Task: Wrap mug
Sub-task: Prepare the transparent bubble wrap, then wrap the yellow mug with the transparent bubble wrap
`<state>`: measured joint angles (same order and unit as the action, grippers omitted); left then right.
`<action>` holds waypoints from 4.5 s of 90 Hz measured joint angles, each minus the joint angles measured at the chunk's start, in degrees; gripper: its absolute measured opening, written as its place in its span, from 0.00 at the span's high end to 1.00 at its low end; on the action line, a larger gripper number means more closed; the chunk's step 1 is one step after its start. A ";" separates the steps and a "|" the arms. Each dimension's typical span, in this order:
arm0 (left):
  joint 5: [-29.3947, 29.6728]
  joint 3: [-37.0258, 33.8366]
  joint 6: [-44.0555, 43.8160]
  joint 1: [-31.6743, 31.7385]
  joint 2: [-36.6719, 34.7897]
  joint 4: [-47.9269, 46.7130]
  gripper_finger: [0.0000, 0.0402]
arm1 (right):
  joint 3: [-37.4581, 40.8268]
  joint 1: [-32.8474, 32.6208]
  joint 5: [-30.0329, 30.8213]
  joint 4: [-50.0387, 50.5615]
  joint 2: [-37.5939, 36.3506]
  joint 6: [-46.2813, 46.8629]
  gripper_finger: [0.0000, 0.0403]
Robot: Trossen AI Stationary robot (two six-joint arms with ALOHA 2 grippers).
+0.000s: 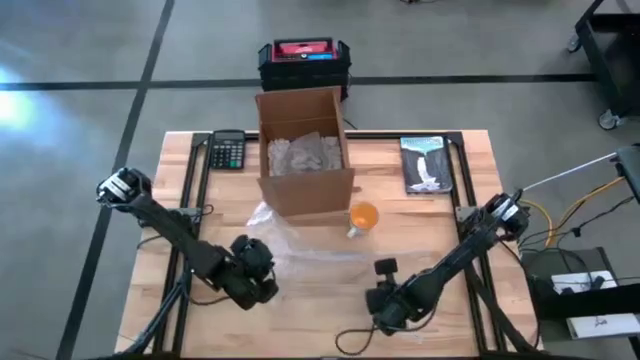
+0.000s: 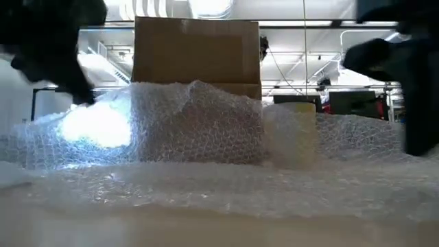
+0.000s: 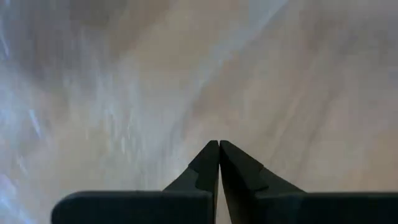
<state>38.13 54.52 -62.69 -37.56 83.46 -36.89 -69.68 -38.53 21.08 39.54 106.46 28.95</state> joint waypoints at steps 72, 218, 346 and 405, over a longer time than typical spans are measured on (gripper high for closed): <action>-14.23 -13.09 -12.28 0.33 -0.43 7.01 1.00 | -2.42 7.36 -5.95 4.02 -13.42 -8.48 1.00; -13.20 -14.20 -10.01 -0.28 -0.52 7.94 1.00 | -16.91 17.05 -22.99 -4.02 1.21 -27.11 0.99; -13.66 -14.16 -5.29 -0.33 -0.59 11.35 1.00 | 1.16 2.35 -19.75 23.52 -9.99 19.81 0.51; -14.23 -14.16 -5.29 -0.33 -0.93 11.64 1.00 | 15.96 -3.33 -16.78 4.78 -13.42 19.75 0.97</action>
<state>23.90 40.36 -67.99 -37.89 82.53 -25.25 -53.72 -41.86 4.31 44.32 93.04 48.70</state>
